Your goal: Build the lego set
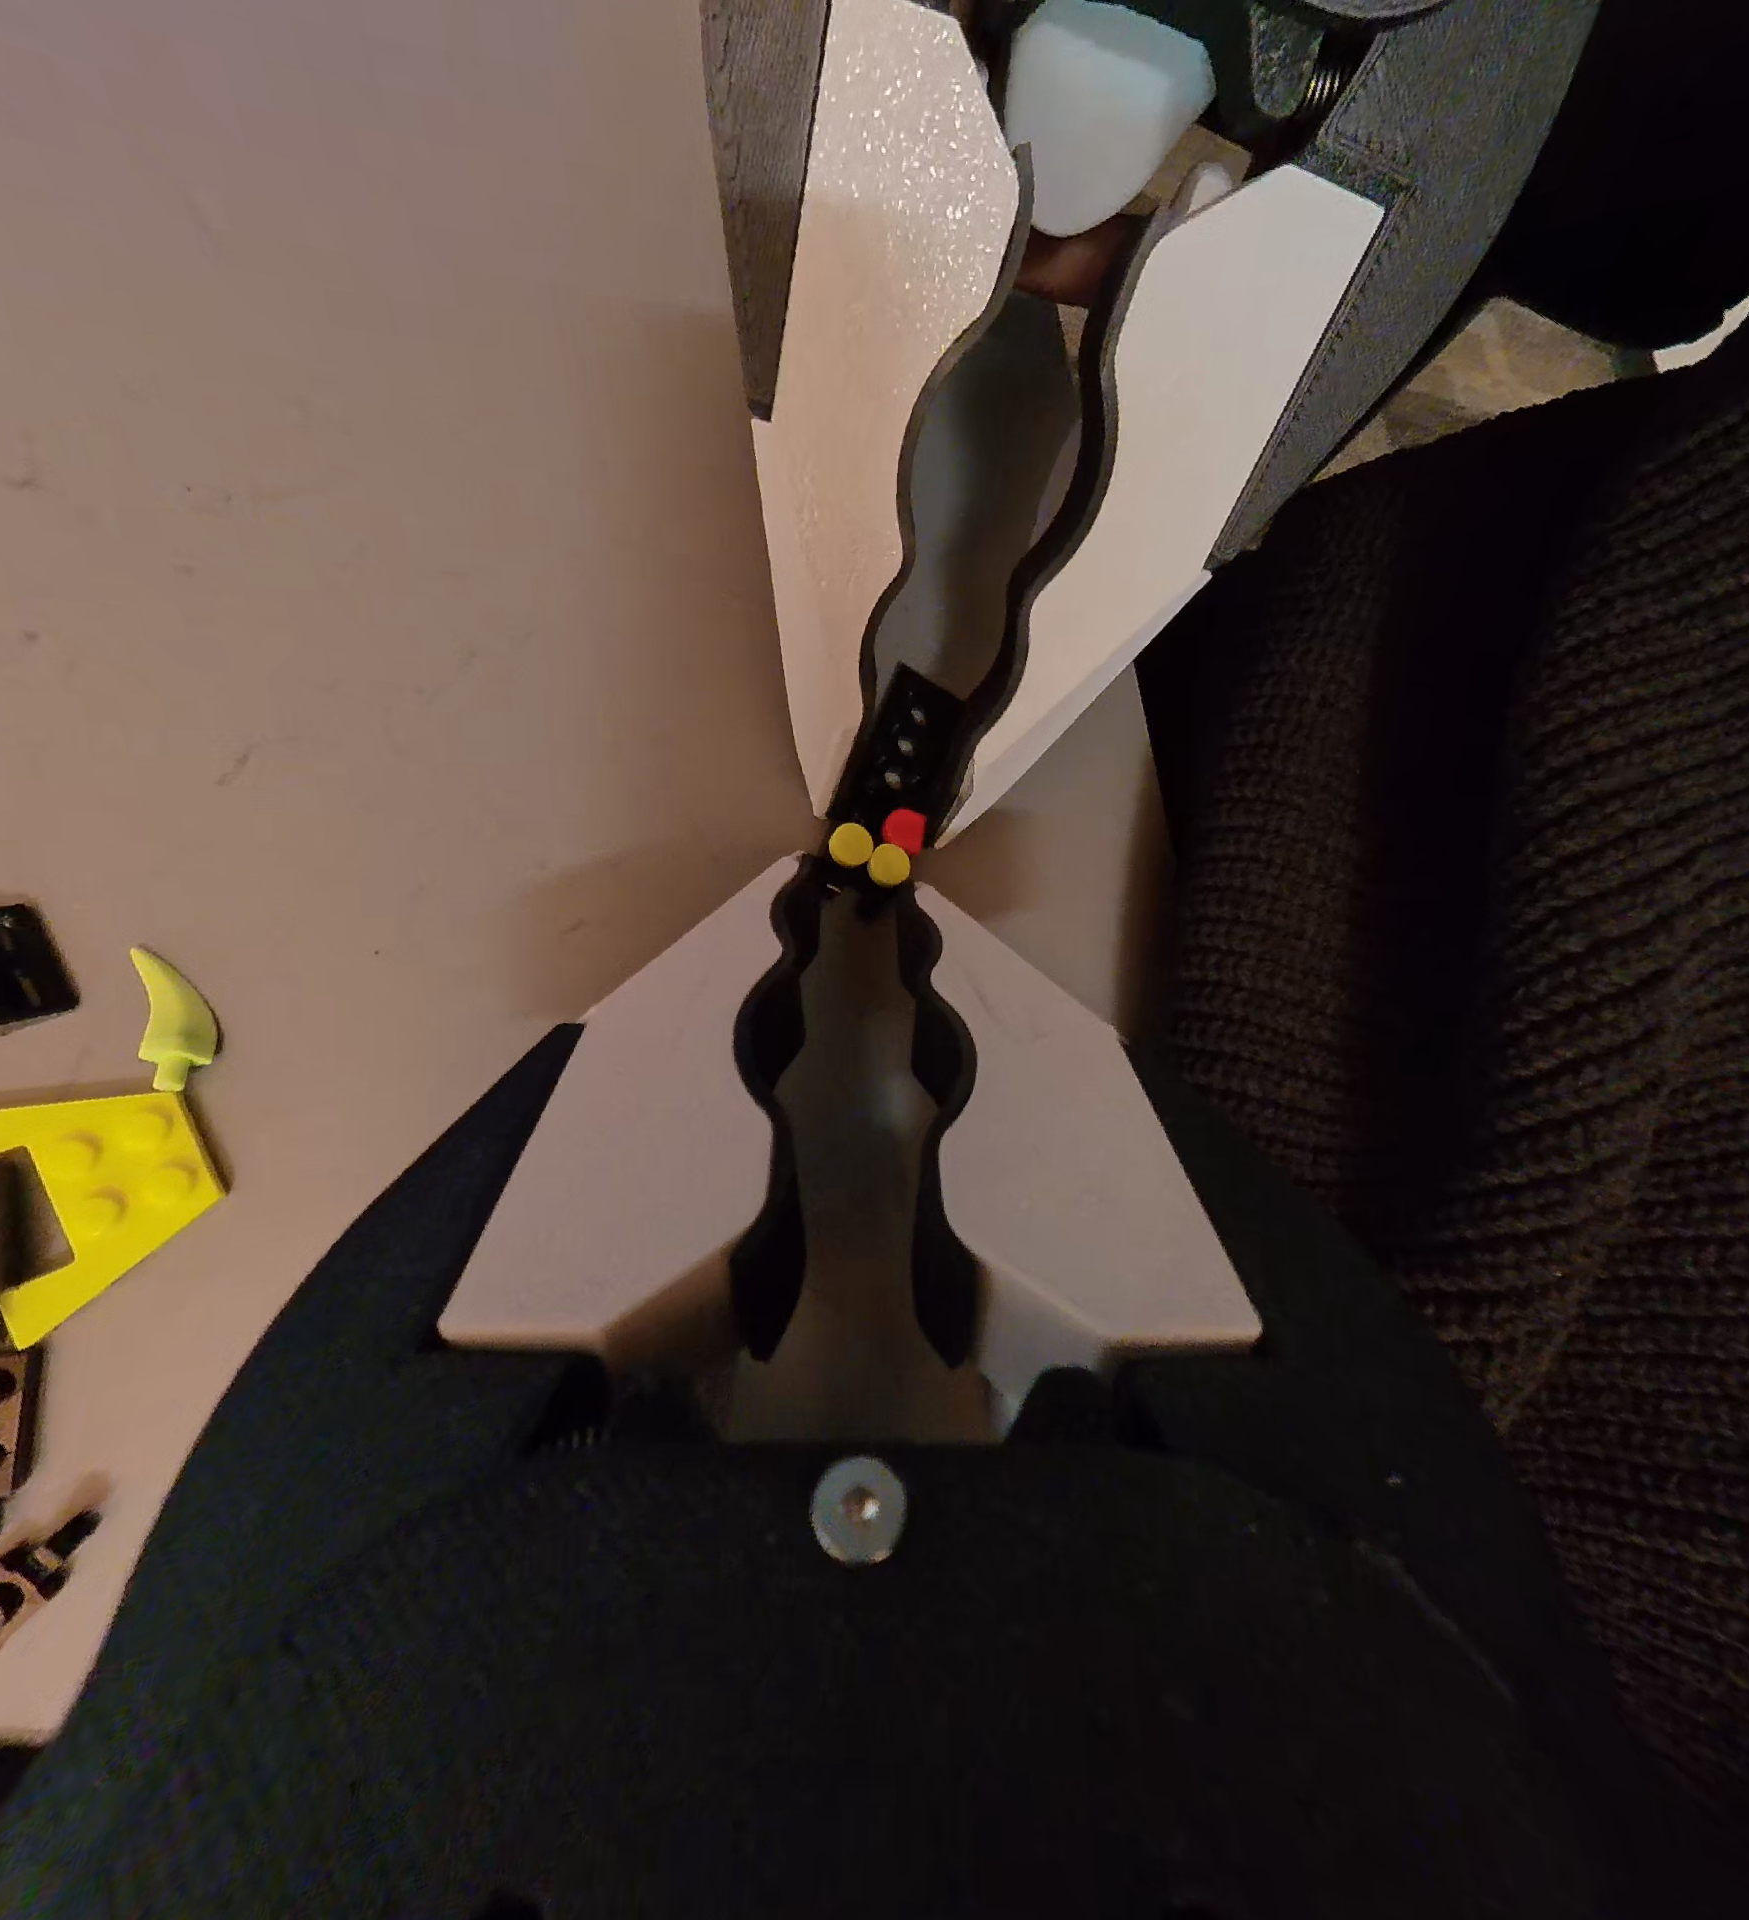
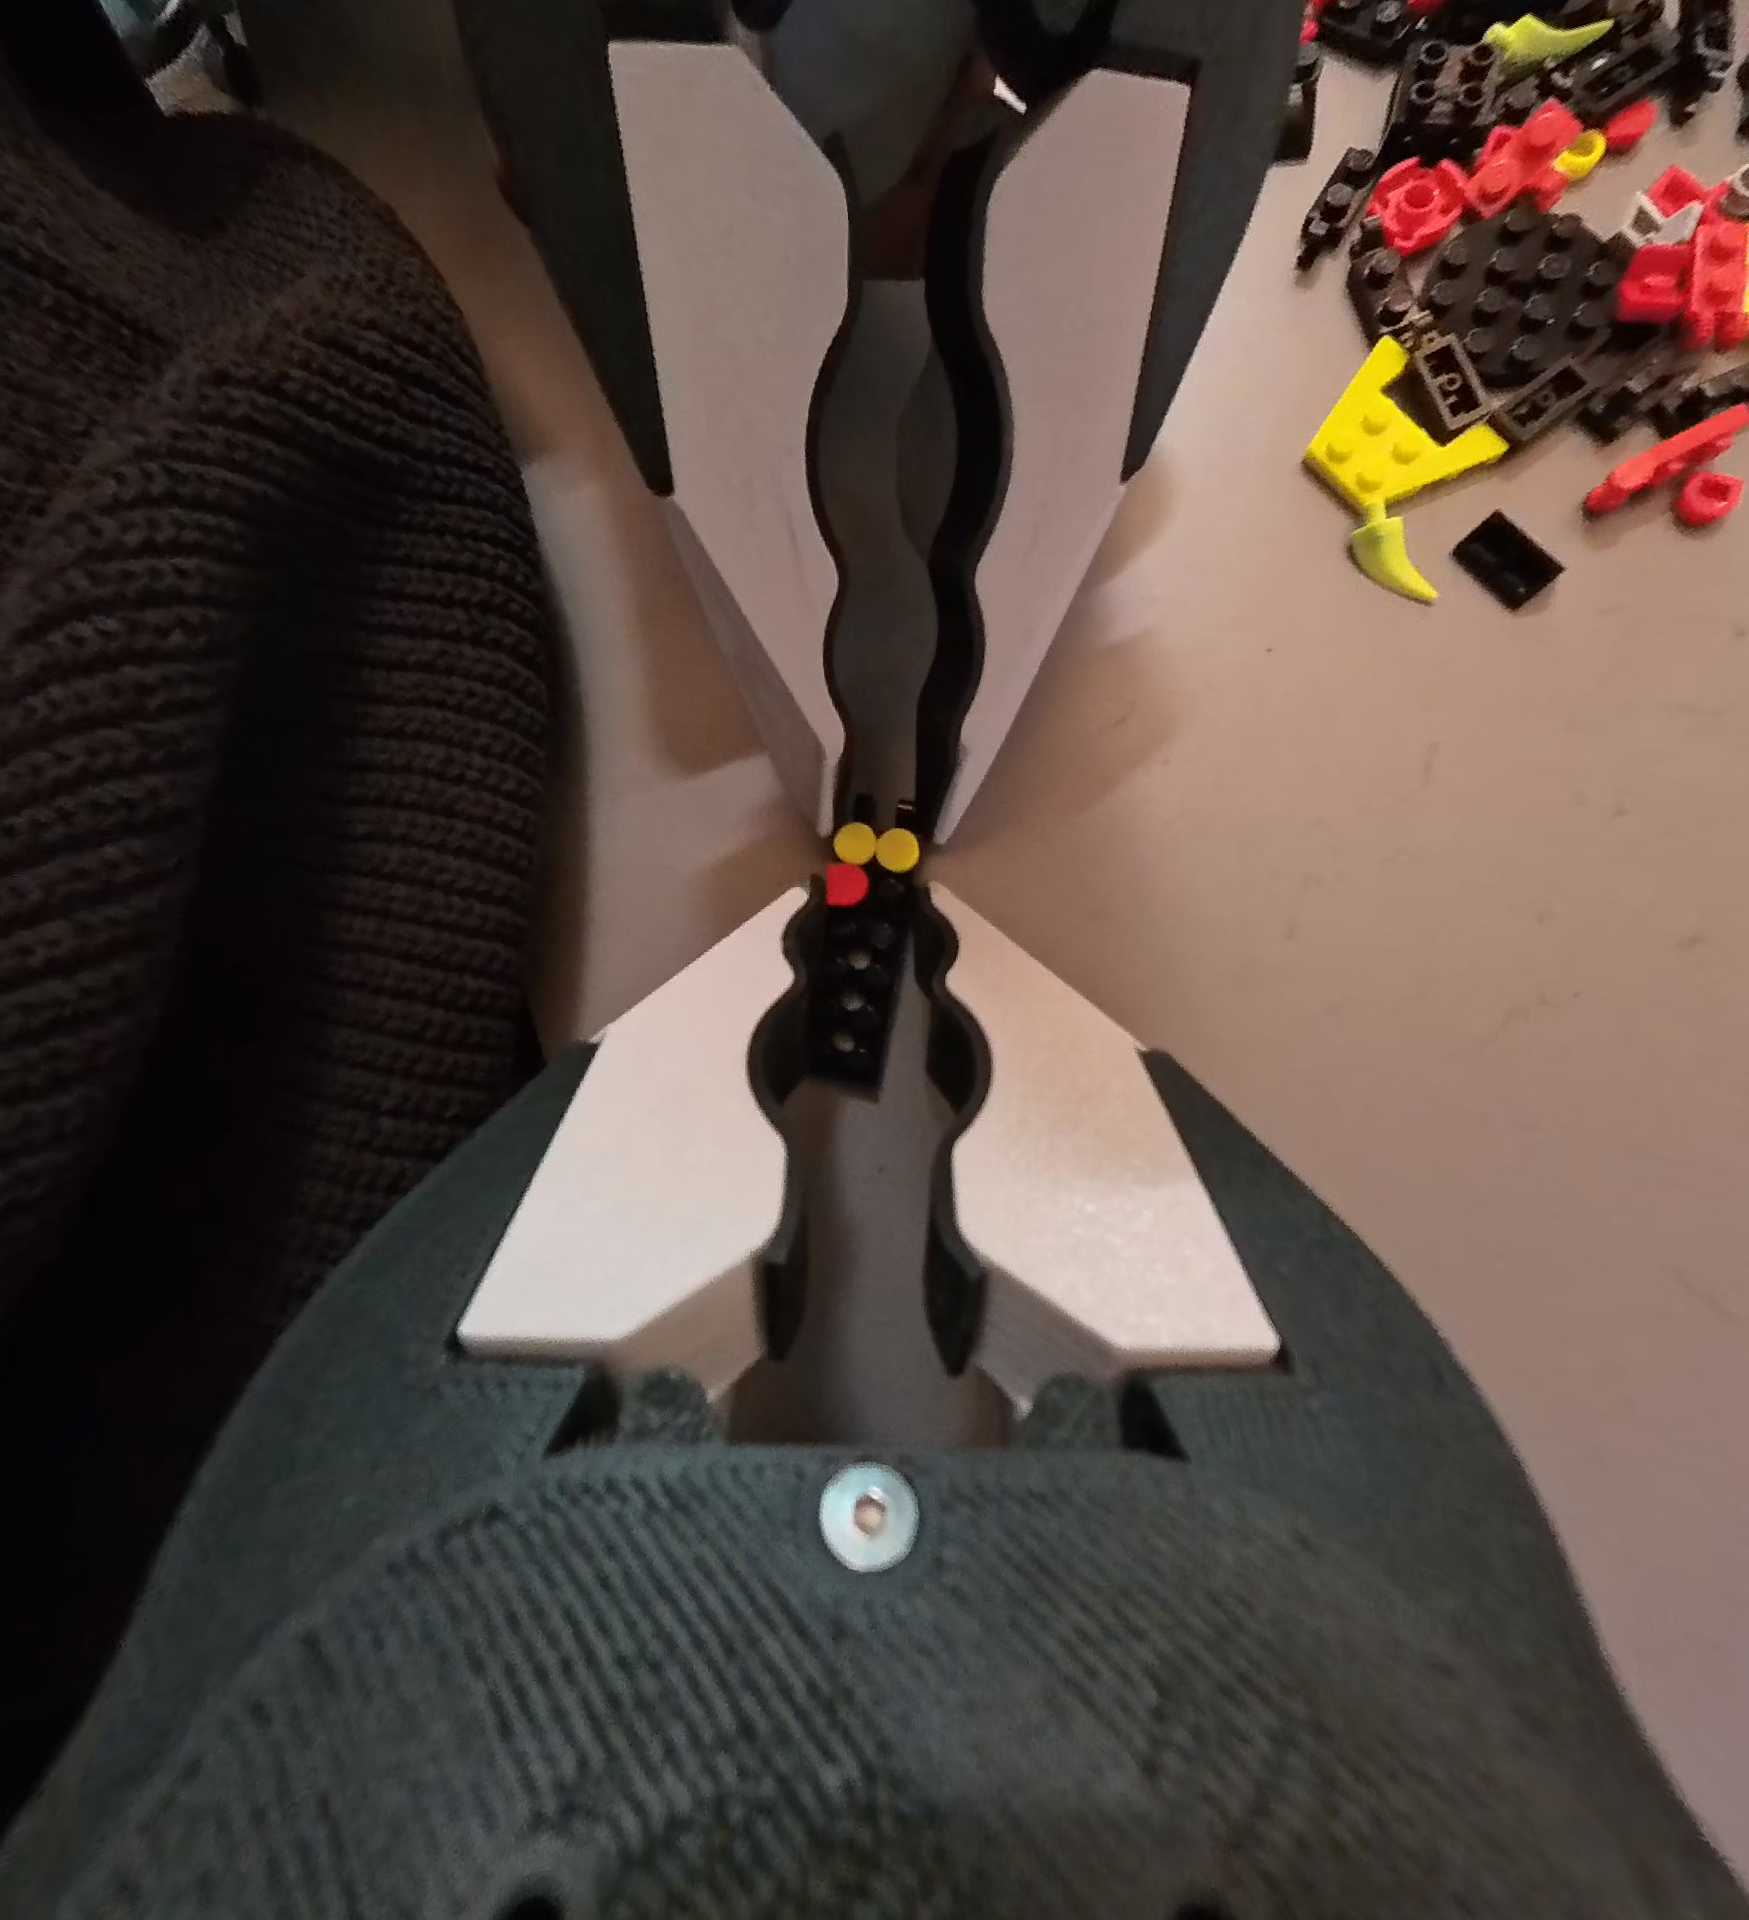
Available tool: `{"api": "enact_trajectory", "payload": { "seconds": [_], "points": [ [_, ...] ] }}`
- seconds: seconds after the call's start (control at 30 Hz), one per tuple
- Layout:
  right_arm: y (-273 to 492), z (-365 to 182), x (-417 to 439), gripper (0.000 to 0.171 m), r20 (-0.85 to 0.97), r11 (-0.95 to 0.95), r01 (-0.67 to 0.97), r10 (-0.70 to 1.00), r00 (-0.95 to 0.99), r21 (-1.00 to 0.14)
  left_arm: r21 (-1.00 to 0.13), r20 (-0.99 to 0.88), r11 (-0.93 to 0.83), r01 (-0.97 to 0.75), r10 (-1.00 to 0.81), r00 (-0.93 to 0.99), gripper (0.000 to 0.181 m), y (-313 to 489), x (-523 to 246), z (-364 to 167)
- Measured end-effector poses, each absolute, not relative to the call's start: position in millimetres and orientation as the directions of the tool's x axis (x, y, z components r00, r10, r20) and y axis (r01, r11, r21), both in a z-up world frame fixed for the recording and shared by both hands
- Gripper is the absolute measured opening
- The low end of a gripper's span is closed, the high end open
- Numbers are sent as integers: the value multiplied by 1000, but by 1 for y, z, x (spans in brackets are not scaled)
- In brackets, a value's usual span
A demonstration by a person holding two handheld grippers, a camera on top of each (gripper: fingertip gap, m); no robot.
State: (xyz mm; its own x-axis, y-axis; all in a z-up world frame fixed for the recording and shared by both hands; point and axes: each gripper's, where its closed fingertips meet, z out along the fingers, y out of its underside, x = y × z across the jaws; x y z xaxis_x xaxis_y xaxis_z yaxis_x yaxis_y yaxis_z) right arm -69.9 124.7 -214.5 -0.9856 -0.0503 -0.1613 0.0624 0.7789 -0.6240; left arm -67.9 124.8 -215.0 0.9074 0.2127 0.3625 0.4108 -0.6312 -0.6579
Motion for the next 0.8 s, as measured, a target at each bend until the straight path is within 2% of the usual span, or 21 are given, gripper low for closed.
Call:
{"api": "enact_trajectory", "payload": {
  "seconds": [0.03,0.8],
  "points": [
    [125,-215,-70,16,-158,780,62,-48,-986,-623,-658,361,-630,412,215,907,13,125,-68,-215],
    [124,-214,-76,16,-235,798,183,54,-970,-574,-654,293,-645,395,266,918,13,125,-72,-216]
  ]
}}
